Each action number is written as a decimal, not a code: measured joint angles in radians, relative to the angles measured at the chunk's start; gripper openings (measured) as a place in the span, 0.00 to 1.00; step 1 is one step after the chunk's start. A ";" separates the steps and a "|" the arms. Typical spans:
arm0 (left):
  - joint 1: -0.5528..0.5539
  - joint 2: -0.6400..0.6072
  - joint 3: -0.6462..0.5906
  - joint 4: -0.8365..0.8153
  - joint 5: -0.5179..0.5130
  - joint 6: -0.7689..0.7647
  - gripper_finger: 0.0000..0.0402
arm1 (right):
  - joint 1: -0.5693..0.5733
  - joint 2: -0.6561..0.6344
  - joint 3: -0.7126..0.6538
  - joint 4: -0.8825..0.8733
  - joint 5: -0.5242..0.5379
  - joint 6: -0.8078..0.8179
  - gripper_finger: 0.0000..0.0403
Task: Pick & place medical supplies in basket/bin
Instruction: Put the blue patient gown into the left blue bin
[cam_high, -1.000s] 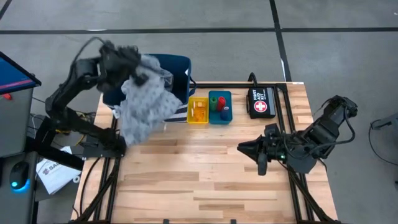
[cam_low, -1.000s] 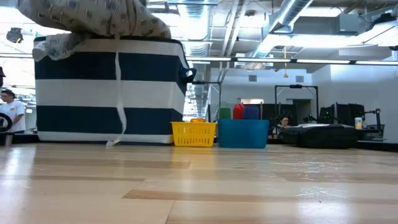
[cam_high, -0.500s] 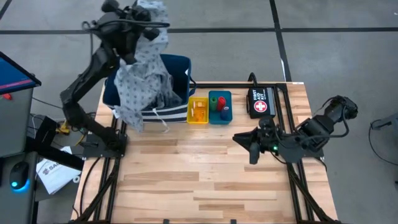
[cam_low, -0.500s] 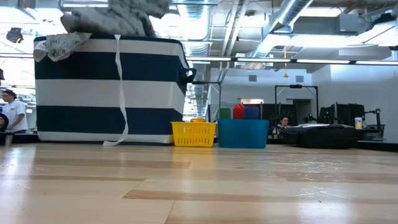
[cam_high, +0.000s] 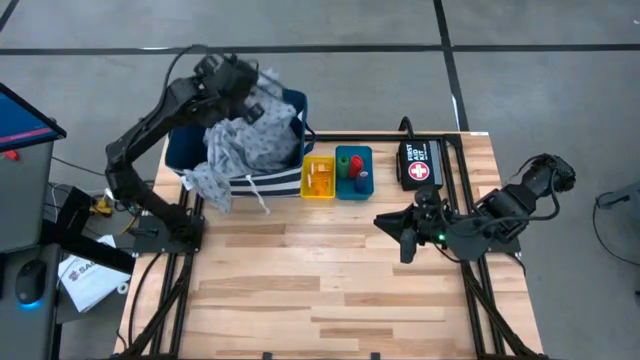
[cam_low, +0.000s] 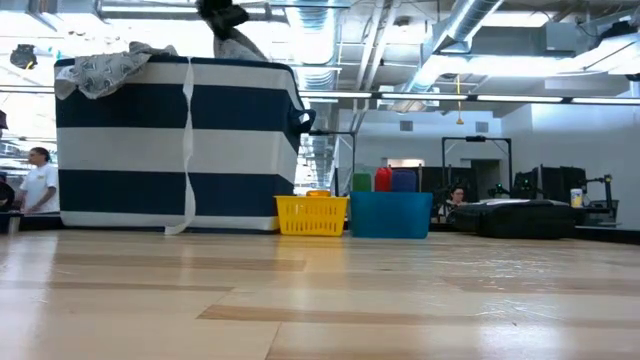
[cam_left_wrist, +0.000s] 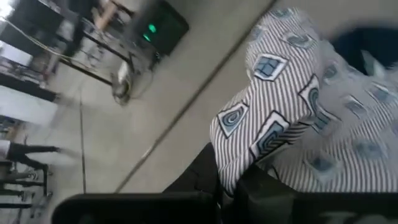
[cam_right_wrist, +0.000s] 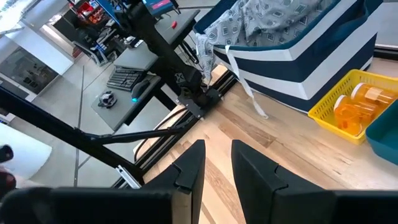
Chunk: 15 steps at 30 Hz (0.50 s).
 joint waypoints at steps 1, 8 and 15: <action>-0.014 -0.017 -0.028 -0.026 0.000 -0.023 0.00 | 0.002 0.000 0.000 -0.006 0.000 0.000 0.19; -0.105 -0.202 -0.348 -0.059 -0.003 -0.257 0.00 | 0.015 0.000 0.000 -0.023 0.000 0.000 0.19; -0.125 -0.318 -0.664 -0.052 0.030 -0.434 0.00 | 0.015 0.000 0.000 -0.030 -0.002 0.000 0.19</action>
